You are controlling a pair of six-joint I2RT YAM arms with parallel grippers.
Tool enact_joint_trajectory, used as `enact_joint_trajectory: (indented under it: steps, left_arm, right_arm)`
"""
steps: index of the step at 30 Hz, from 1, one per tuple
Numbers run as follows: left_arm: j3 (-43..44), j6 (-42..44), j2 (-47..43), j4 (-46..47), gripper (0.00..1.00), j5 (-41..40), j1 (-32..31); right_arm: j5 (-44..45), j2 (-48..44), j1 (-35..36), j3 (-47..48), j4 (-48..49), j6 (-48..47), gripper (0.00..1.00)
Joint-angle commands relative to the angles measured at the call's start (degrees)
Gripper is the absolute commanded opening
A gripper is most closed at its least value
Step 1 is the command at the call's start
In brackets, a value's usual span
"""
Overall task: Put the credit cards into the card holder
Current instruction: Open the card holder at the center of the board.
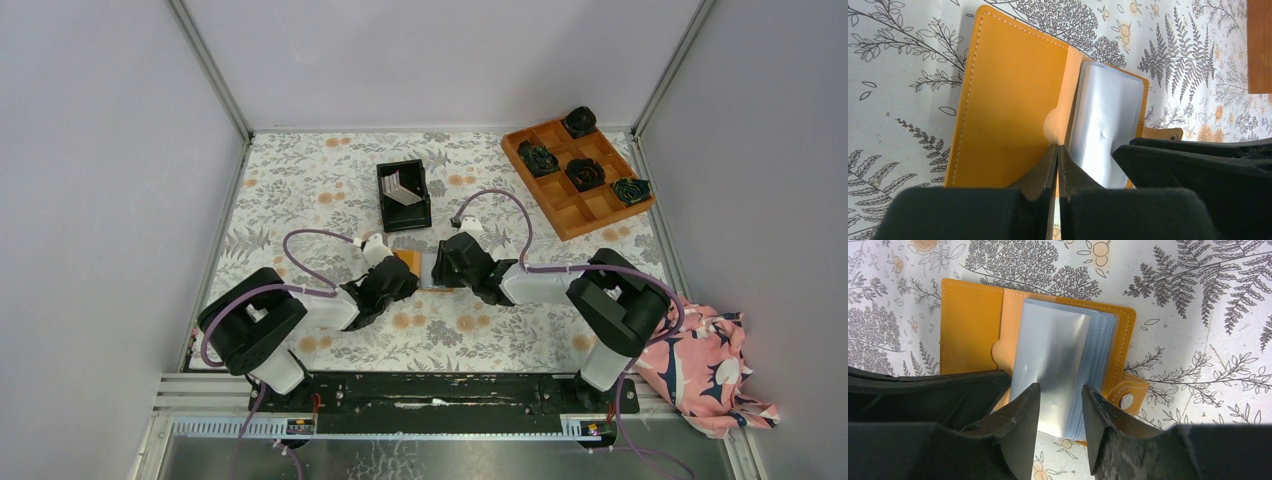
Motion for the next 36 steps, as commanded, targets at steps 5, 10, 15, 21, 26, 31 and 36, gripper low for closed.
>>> enact_joint_trajectory:
  steps: [5,10,15,21,26,31,36]
  left_arm:
    - [-4.2,0.7,4.2,-16.2,0.05,6.1,-2.0]
    - [-4.5,0.7,3.4,-16.1,0.05,6.0,-2.1]
    - [-4.6,0.6,3.0,-16.3,0.05,5.9,-2.1]
    - [-5.2,0.2,1.7,-16.5,0.05,5.7,-2.2]
    - [-5.5,-0.3,-2.9,-20.1,0.05,4.3,-2.3]
    - [-4.1,-0.5,-10.0,-26.4,0.06,1.4,-2.5]
    - [-3.1,-1.3,-17.2,-32.2,0.11,-2.2,-2.6]
  right_arm:
    - [-6.8,-0.2,-2.0,-2.3,7.9,4.0,0.44]
    - [-9.2,-0.7,-2.7,-3.9,11.4,5.7,0.44]
    - [-9.7,-2.0,-2.7,-4.6,12.9,5.9,0.44]
    - [-10.9,-2.0,-2.8,-4.3,14.4,6.4,0.45]
    - [-11.9,-0.5,-2.8,-4.3,16.2,7.1,0.45]
    - [-12.7,0.4,-3.3,-4.6,17.1,7.1,0.45]
    - [-13.8,0.7,-3.8,-4.5,17.6,7.1,0.45]
